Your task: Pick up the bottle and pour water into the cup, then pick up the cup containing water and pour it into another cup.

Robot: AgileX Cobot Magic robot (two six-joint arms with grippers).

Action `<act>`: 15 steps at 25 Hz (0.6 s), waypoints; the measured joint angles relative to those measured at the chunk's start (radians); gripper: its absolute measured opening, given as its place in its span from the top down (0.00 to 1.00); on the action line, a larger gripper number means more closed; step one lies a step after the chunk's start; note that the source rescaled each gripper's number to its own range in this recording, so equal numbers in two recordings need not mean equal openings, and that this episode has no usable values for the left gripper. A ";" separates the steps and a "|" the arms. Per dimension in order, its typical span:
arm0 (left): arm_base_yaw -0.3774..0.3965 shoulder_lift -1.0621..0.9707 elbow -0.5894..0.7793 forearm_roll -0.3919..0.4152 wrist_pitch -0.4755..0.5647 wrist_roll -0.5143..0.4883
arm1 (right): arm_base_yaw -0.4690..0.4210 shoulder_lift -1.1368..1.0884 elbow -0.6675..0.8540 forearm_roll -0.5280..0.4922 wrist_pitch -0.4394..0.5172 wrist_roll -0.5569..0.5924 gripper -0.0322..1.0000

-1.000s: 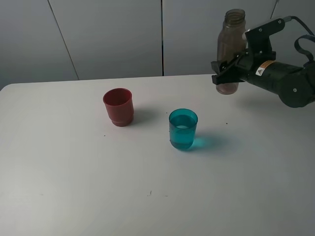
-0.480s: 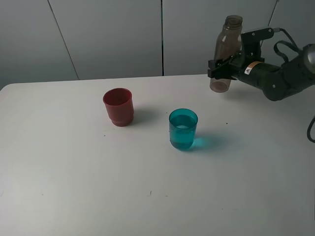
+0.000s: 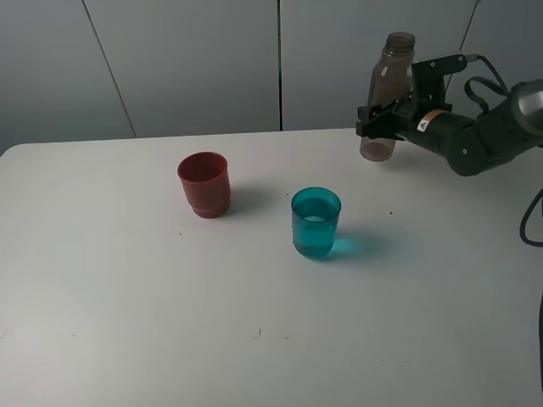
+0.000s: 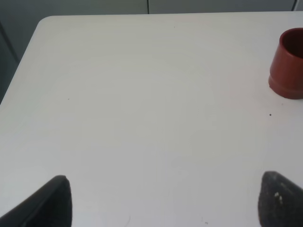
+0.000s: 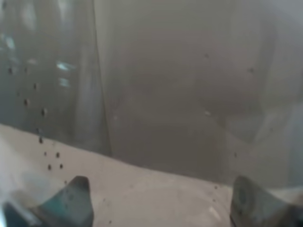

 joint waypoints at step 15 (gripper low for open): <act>0.000 0.000 0.000 0.000 0.000 0.000 | 0.000 0.021 0.000 0.000 0.012 -0.044 0.97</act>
